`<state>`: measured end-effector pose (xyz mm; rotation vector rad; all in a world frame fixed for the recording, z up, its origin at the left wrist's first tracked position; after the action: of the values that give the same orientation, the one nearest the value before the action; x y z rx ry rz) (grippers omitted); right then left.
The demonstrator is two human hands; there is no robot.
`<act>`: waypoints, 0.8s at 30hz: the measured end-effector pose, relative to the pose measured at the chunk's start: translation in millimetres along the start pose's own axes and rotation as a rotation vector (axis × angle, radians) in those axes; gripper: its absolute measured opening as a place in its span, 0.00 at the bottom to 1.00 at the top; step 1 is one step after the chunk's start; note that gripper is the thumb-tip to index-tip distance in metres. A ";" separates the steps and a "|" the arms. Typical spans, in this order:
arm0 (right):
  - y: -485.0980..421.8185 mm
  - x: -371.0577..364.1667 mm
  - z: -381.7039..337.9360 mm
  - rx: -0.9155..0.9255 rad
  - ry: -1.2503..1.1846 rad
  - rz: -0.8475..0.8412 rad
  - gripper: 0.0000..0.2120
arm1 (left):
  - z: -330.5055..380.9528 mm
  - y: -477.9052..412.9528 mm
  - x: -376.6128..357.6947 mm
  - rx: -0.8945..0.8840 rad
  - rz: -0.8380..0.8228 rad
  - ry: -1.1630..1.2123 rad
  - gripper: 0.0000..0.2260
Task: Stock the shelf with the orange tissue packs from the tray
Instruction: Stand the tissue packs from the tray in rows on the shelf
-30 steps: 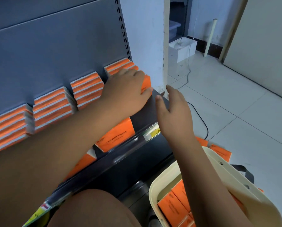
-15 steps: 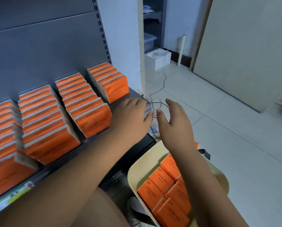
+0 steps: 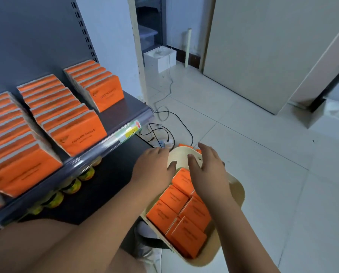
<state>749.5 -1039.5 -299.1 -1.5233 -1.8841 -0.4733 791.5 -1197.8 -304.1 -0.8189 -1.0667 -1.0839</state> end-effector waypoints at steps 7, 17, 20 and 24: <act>28.6 -25.9 54.6 -0.161 0.039 -0.088 0.24 | -11.2 3.6 -54.6 0.051 -0.177 0.028 0.19; 49.8 -68.3 108.3 -0.473 -0.022 -0.209 0.18 | -26.0 8.8 -127.8 0.112 -0.446 0.021 0.16; 58.4 -80.9 123.1 -0.583 -0.006 -0.232 0.19 | -31.9 8.8 -147.9 0.161 -0.511 0.042 0.17; 66.5 -108.6 164.9 -0.735 -0.018 -0.196 0.20 | -35.1 4.8 -178.4 0.216 -0.599 0.115 0.15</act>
<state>780.8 -994.2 -500.1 -1.7765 -1.9894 -1.3596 786.8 -1178.4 -484.9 -0.2560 -1.3434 -1.4588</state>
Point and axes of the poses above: each hand's wrist, its own y-axis away from the middle knuckle, its own x-axis out of the back of the hand, z = x × y, the point moved 3 cm from there along -y, towards the middle knuckle, and after that the axes turned 3 degrees about x, right-handed, at the moved point
